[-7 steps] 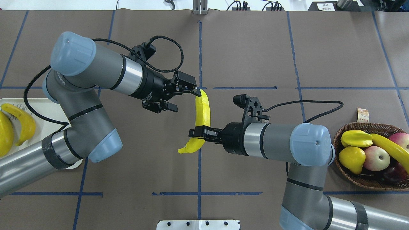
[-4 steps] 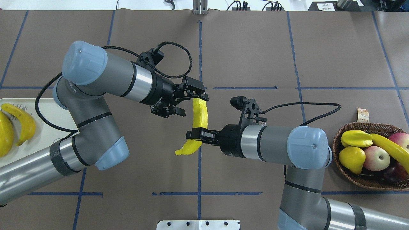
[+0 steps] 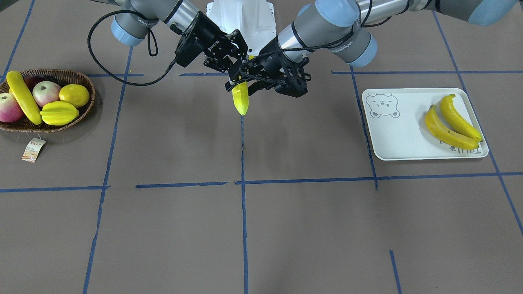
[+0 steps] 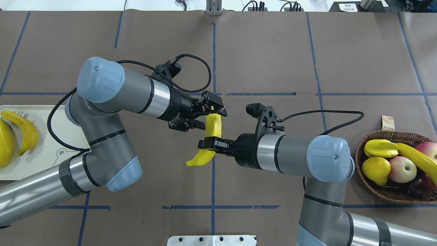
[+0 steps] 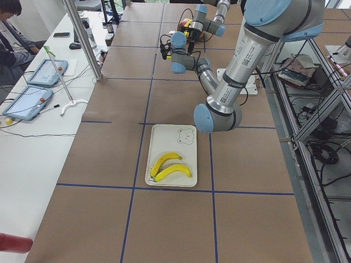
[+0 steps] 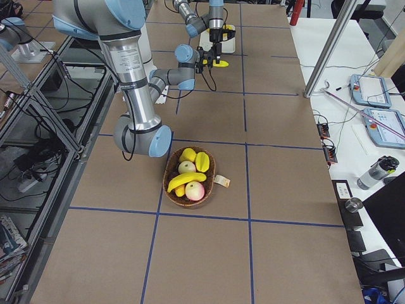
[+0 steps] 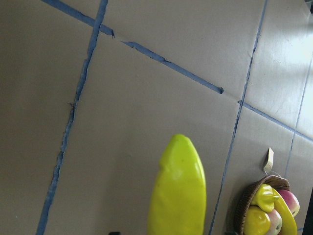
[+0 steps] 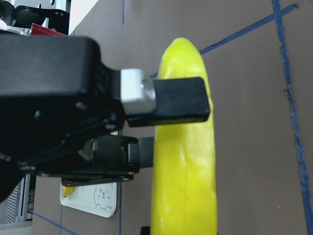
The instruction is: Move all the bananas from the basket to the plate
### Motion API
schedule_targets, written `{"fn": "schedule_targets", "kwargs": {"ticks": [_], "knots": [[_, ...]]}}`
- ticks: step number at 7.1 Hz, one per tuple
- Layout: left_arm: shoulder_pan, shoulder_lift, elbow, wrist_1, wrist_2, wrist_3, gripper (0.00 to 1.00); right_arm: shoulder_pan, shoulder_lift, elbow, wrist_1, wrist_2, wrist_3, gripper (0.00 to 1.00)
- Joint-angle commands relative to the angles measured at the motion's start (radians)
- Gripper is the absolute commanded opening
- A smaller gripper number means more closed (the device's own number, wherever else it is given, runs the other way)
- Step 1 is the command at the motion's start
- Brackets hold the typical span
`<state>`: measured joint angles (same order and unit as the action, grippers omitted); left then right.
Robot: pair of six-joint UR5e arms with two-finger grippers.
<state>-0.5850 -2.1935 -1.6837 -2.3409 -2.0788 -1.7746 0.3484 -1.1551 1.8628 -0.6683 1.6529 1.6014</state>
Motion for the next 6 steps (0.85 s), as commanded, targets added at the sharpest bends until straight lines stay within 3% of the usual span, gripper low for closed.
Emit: {"fn": "schedule_targets", "kwargs": {"ticks": [1, 4, 5, 6], "knots": [[0.001, 0.000, 0.001, 0.000, 0.000, -0.003, 0.57, -0.011, 0.000, 0.001, -0.001, -0.010, 0.000, 0.02], [0.001, 0.001, -0.001, 0.000, 0.000, -0.005, 0.53, -0.017, 0.000, 0.003, 0.000, -0.024, -0.001, 0.02], [0.001, 0.003, -0.002, 0.000, 0.000, -0.005, 0.37, -0.017, 0.000, 0.004, -0.001, -0.024, -0.002, 0.02], [0.001, 0.004, -0.002, -0.002, -0.001, -0.005, 0.11, -0.017, 0.002, 0.007, 0.001, -0.024, -0.002, 0.04]]}}
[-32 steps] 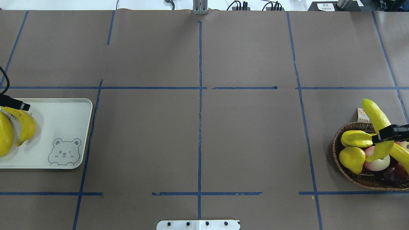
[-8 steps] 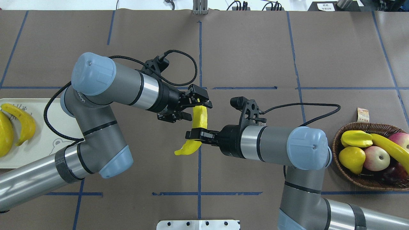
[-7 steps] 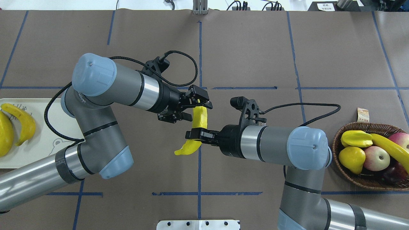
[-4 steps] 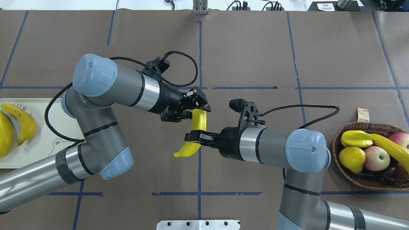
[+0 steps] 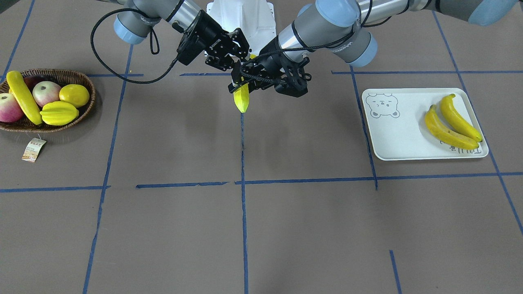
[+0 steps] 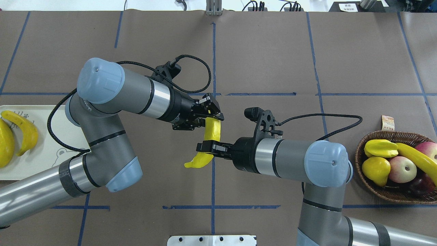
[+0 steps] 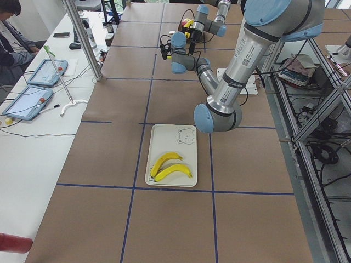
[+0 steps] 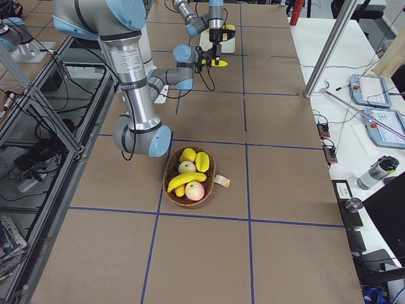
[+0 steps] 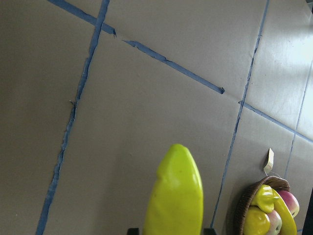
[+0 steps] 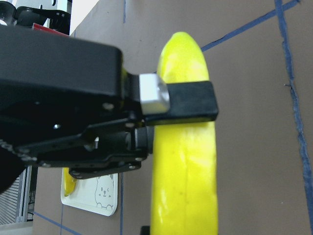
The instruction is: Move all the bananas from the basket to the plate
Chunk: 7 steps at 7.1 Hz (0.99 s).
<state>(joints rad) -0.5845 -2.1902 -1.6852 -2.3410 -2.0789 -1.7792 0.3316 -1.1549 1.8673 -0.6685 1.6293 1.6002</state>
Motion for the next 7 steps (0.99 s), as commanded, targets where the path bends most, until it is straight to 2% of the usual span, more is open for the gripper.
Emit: {"fn": "schedule_targets", "kwargs": {"ticks": [1, 2, 3, 7], "knots": [[-0.001, 0.006, -0.002, -0.001, -0.001, 0.001, 0.00, 0.001, 0.003, 0.006, 0.003, 0.004, -0.002, 0.19], [-0.003, 0.009, -0.002, -0.001, -0.001, 0.003, 0.00, 0.001, 0.001, 0.004, -0.002, 0.003, -0.003, 0.89], [-0.008, 0.012, -0.004, -0.001, -0.003, 0.004, 0.00, 0.004, 0.001, 0.004, -0.003, 0.007, -0.003, 0.99], [-0.040, 0.035, -0.011, -0.001, -0.010, 0.009, 0.00, 0.030, 0.003, 0.006, -0.036, 0.017, -0.003, 0.99]]}}
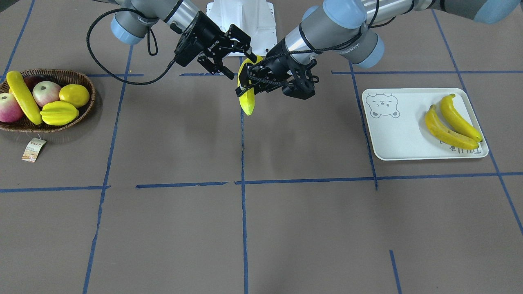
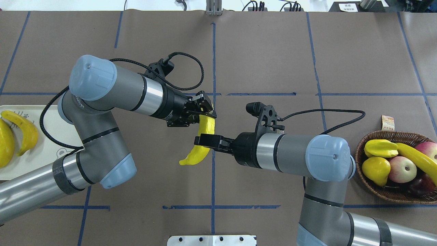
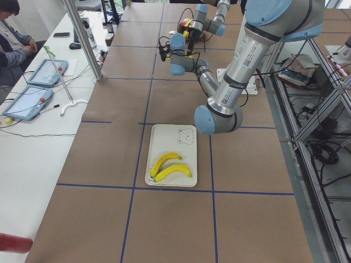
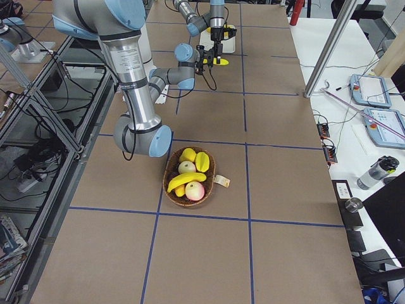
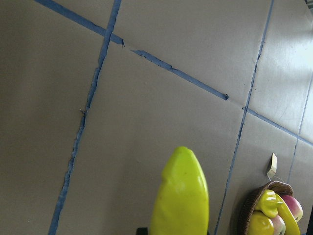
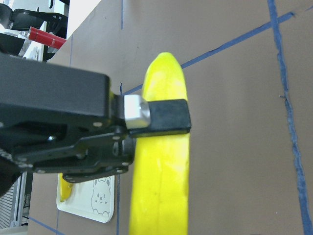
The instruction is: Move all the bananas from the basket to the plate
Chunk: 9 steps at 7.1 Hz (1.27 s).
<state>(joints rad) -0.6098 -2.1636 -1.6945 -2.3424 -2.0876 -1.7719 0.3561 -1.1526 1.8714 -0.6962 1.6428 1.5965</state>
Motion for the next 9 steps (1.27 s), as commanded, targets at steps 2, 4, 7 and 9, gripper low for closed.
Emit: {"fn": "schedule_targets", "kwargs": {"ticks": [2, 4, 7, 9], "knots": [[-0.057, 0.037, 0.007, 0.023, 0.000, 0.002, 0.00, 0.070, -0.009, 0.088, -0.192, 0.116, 0.000, 0.99], [-0.131, 0.060, -0.017, 0.170, 0.009, -0.004, 0.00, 0.121, -0.021, 0.162, -0.340, 0.167, -0.007, 0.99], [-0.253, 0.206, -0.082, 0.329, 0.011, -0.003, 0.00, 0.295, -0.039, 0.172, -0.543, 0.315, -0.058, 1.00], [-0.266, 0.246, -0.086, 0.534, 0.113, -0.001, 0.00, 0.424, -0.090, 0.170, -0.656, 0.453, -0.247, 1.00]]}}
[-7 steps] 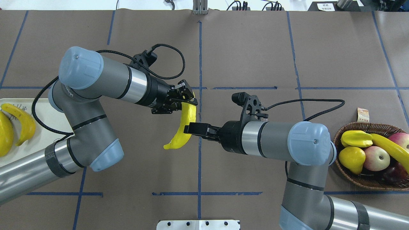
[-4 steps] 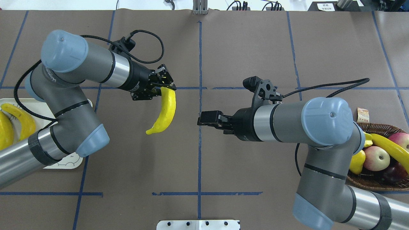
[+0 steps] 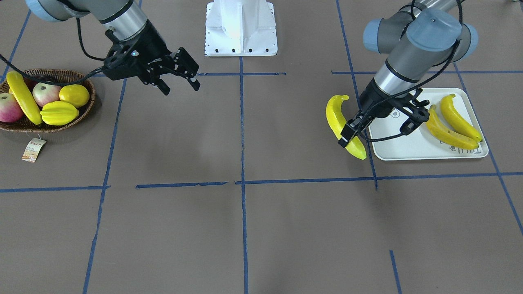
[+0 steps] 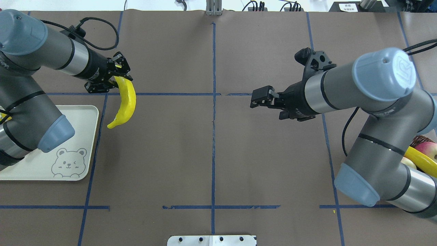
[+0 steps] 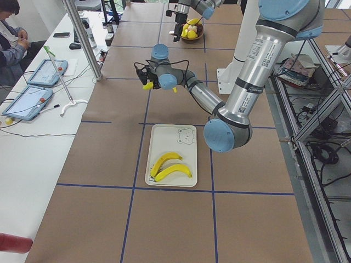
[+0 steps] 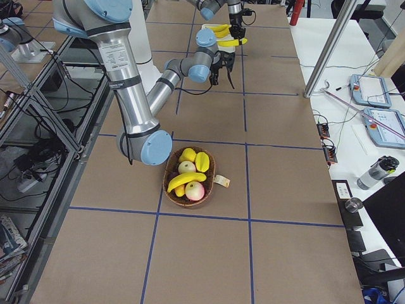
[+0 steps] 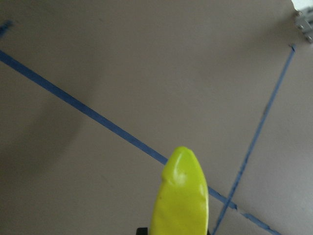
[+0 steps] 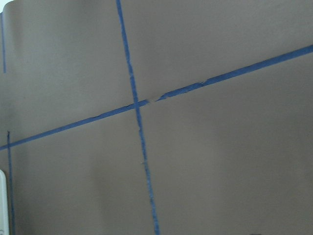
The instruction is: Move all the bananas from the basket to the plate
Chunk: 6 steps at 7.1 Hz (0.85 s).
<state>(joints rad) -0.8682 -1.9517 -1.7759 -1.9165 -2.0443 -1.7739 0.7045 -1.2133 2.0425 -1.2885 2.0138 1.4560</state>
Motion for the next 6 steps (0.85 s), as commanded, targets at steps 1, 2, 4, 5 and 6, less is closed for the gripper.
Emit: {"fn": "schedule_targets", "kwargs": {"ticks": [1, 2, 4, 5, 6], "knots": [[-0.008, 0.100, -0.003, 0.123, 0.110, 0.011, 0.00, 0.117, -0.076, -0.001, -0.075, 0.118, -0.178, 1.00], [-0.015, 0.164, 0.003, 0.122, 0.118, 0.030, 0.00, 0.157, -0.113, 0.001, -0.075, 0.153, -0.244, 1.00], [-0.063, 0.276, 0.004, 0.093, 0.111, 0.025, 0.00, 0.181, -0.132, 0.002, -0.075, 0.177, -0.264, 1.00], [-0.074, 0.313, 0.015, 0.059, 0.111, 0.016, 0.00, 0.181, -0.132, 0.004, -0.075, 0.177, -0.264, 1.00], [-0.101, 0.342, 0.036, -0.005, 0.111, -0.028, 0.00, 0.181, -0.138, 0.018, -0.075, 0.177, -0.264, 1.00]]}}
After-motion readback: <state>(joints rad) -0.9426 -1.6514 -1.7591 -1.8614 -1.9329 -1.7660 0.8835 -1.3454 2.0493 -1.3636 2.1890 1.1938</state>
